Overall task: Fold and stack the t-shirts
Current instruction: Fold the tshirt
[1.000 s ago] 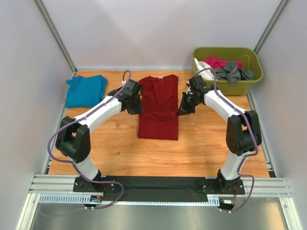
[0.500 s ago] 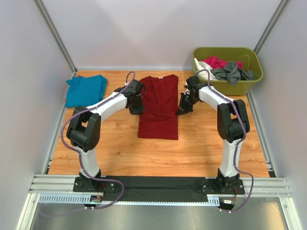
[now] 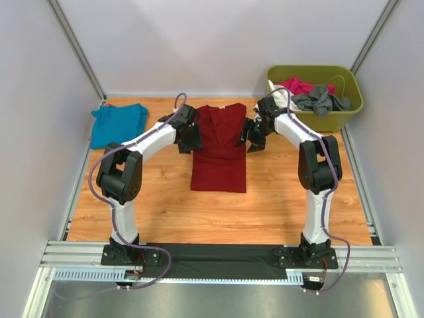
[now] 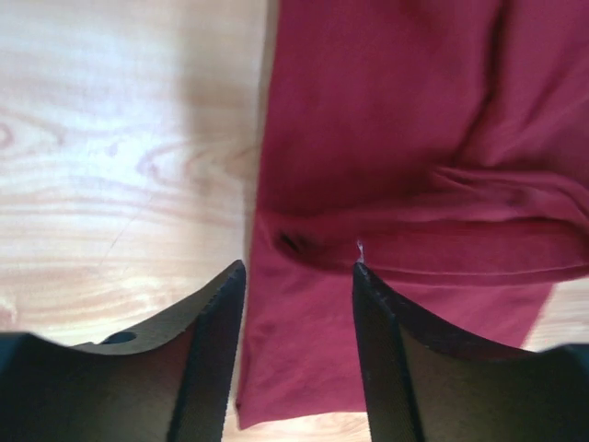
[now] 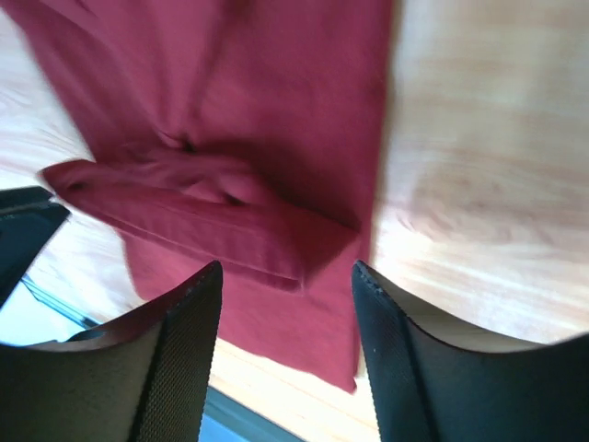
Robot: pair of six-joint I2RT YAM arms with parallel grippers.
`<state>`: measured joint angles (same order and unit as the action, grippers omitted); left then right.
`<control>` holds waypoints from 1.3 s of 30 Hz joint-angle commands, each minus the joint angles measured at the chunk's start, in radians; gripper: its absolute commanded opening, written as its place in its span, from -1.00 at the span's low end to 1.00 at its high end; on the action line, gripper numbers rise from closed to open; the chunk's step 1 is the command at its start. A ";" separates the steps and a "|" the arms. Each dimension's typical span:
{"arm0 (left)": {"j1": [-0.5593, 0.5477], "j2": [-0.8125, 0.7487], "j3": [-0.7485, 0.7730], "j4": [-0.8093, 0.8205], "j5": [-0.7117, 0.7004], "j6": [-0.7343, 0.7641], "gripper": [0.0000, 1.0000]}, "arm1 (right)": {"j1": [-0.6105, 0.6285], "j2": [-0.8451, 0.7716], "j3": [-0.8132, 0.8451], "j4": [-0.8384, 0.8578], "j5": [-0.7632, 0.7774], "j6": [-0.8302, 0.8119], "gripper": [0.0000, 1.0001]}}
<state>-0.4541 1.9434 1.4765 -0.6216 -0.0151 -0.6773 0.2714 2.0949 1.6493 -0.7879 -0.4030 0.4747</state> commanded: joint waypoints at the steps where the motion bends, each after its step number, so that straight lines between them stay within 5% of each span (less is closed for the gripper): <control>1: 0.012 0.003 0.090 0.052 0.001 0.007 0.16 | -0.006 -0.018 0.066 0.117 -0.013 0.054 0.22; 8: 0.029 0.026 0.234 0.033 -0.026 -0.045 0.38 | -0.006 -0.018 0.148 0.199 0.001 0.173 0.23; 13: 0.028 -0.114 0.121 0.037 0.007 -0.030 0.66 | -0.005 -0.120 0.075 0.173 0.033 0.113 0.43; 22: 0.000 -0.469 -0.358 0.057 0.106 -0.073 0.64 | 0.040 -0.490 -0.426 0.143 0.095 0.116 0.62; 28: -0.029 -0.523 -0.599 0.147 0.164 -0.119 0.47 | 0.077 -0.604 -0.713 0.291 0.078 0.205 0.50; 39: -0.046 -0.485 -0.690 0.287 0.205 -0.159 0.34 | 0.127 -0.521 -0.799 0.389 0.084 0.206 0.21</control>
<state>-0.4877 1.4330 0.7677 -0.4183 0.1608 -0.8150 0.3904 1.5482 0.8642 -0.4839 -0.3302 0.6697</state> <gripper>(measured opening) 0.678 0.614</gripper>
